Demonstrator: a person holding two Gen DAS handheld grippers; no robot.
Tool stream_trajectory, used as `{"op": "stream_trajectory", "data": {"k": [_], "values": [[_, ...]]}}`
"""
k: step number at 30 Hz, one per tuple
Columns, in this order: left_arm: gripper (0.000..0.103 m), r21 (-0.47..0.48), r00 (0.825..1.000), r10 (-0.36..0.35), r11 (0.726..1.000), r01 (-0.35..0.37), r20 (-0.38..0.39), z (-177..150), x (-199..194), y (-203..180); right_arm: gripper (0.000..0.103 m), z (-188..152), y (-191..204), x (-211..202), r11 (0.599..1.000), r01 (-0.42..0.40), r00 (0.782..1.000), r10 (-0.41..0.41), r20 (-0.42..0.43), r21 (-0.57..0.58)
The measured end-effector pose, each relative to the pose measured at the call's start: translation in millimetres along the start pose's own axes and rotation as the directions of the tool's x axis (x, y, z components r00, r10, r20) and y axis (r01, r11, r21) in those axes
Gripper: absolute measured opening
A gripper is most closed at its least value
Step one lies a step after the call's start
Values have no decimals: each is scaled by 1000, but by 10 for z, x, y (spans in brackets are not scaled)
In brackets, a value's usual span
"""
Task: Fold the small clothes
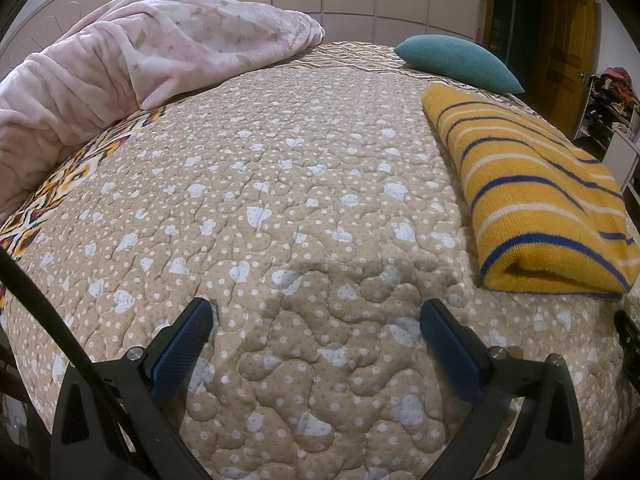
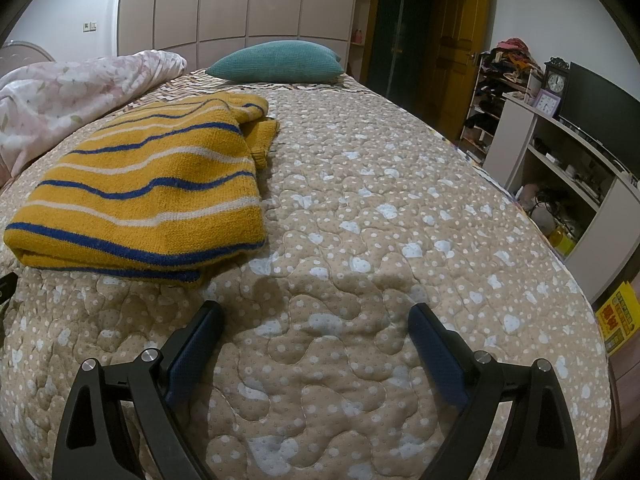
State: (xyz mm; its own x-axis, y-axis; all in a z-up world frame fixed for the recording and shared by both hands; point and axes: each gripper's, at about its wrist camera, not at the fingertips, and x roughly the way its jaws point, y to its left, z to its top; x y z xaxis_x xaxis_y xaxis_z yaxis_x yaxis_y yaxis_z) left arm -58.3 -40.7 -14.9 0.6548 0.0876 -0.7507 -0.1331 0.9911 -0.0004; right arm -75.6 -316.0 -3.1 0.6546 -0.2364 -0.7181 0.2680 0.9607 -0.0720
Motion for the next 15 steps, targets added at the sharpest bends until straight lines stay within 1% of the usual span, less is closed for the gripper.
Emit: {"op": "stream_trajectory", "data": {"k": [15], "values": [[103, 0, 1000, 0, 1000, 0, 1, -8, -1, -1, 96, -6, 10, -1, 1000, 1, 1000, -1, 1, -2]]}}
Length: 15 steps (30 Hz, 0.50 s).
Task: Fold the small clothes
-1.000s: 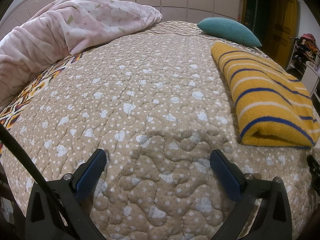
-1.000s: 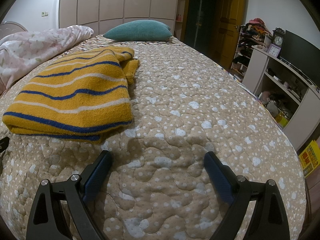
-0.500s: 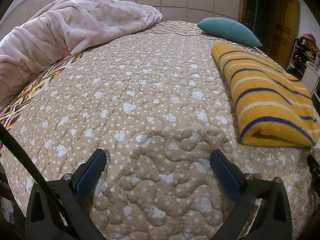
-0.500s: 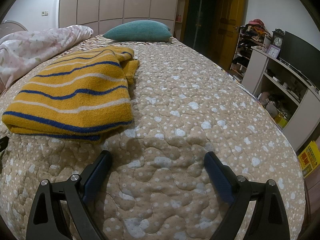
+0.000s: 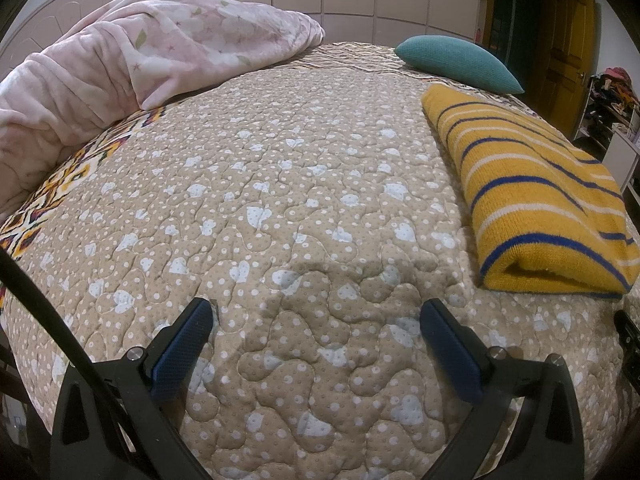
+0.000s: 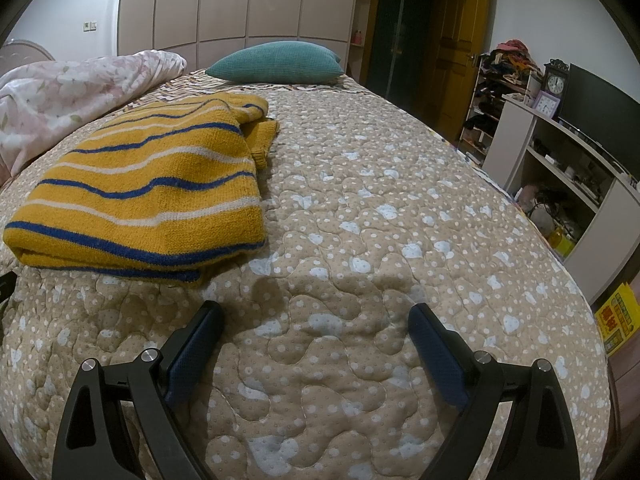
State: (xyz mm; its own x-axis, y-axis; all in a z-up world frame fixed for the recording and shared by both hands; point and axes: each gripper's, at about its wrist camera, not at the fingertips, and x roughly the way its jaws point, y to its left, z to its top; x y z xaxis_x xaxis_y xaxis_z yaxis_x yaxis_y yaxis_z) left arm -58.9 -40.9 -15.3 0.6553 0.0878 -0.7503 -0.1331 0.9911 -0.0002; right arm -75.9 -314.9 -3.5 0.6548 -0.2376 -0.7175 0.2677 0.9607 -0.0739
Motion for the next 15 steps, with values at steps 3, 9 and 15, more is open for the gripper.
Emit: {"op": "stream_trajectory", "data": {"k": [3, 9, 15], "values": [[103, 0, 1000, 0, 1000, 0, 0, -2, -1, -2, 96, 1, 2, 0, 1000, 1, 1000, -1, 1, 0], [103, -1, 1000, 0, 1000, 0, -1, -1, 0, -7, 96, 4, -13, 6, 1000, 3, 1000, -3, 1, -1], [103, 0, 1000, -4, 1000, 4, -6, 3, -12, -4, 96, 1, 3, 4, 1000, 16, 1000, -15, 5, -7]]}}
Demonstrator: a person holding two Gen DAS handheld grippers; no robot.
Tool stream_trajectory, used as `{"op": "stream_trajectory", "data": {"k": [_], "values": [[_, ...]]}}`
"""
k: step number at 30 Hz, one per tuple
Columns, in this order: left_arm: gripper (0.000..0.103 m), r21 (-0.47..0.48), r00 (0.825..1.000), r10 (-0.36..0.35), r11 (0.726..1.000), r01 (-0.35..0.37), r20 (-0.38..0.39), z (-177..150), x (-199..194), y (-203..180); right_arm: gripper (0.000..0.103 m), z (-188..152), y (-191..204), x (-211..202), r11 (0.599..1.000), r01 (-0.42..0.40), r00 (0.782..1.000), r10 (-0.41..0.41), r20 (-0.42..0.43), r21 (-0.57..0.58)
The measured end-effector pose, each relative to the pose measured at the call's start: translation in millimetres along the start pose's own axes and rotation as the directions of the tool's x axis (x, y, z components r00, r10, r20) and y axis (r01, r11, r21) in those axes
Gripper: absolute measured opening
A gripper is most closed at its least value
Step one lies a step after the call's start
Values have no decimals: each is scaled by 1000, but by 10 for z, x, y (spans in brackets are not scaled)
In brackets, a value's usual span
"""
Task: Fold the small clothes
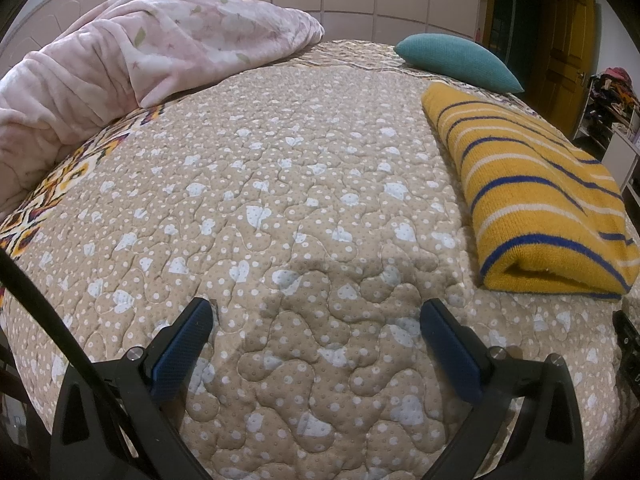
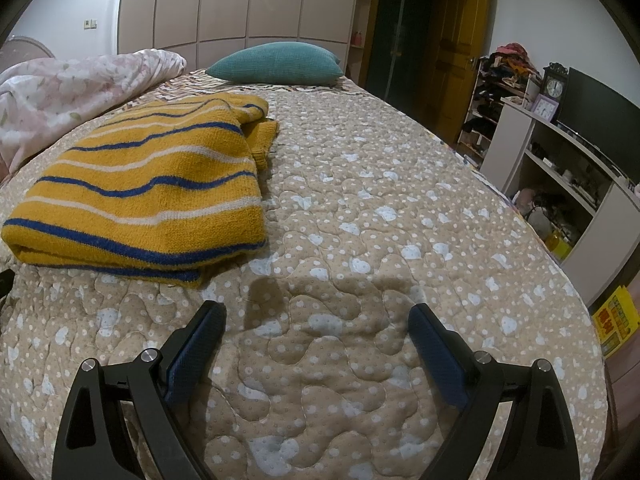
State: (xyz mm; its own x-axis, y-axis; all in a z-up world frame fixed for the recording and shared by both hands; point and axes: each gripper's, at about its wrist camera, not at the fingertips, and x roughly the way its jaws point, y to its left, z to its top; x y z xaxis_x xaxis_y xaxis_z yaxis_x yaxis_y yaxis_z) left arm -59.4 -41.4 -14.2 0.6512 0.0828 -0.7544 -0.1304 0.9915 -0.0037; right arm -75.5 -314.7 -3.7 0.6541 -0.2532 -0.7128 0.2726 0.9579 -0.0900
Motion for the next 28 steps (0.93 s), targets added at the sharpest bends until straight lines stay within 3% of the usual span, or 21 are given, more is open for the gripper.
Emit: {"op": "stream_trajectory", "data": {"k": [11, 15, 20, 28], "values": [[103, 40, 995, 2, 999, 2, -95, 236, 62, 29, 101, 151, -121, 150, 998, -53, 994, 55, -95, 16], [103, 83, 999, 32, 996, -31, -11, 392, -166, 50, 101, 245, -195, 135, 997, -78, 993, 77, -88, -6], [103, 80, 995, 54, 995, -61, 87, 631, -512, 173, 101, 376, -452, 154, 999, -26, 997, 23, -73, -41], [103, 46, 987, 76, 996, -83, 141, 623, -817, 310, 101, 592, -828, 344, 998, 55, 993, -56, -101, -10]]}}
